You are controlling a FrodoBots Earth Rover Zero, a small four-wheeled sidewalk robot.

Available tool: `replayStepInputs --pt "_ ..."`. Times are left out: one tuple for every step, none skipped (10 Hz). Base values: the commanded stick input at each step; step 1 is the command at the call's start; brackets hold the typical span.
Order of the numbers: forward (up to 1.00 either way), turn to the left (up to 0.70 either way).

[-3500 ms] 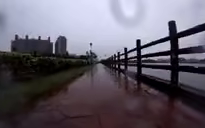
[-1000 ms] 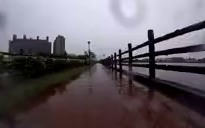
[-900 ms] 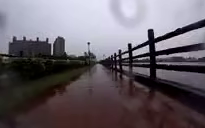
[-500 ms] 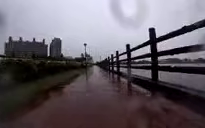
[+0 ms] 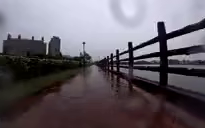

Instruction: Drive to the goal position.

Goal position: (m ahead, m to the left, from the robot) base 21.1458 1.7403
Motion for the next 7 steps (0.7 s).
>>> replayStepInputs --pt "1.0 0.0" --pt "1.0 0.0" --pt "1.0 0.0" --pt "1.0 0.0" --pt "1.0 0.0" --pt "1.0 0.0" --pt "1.0 0.0"
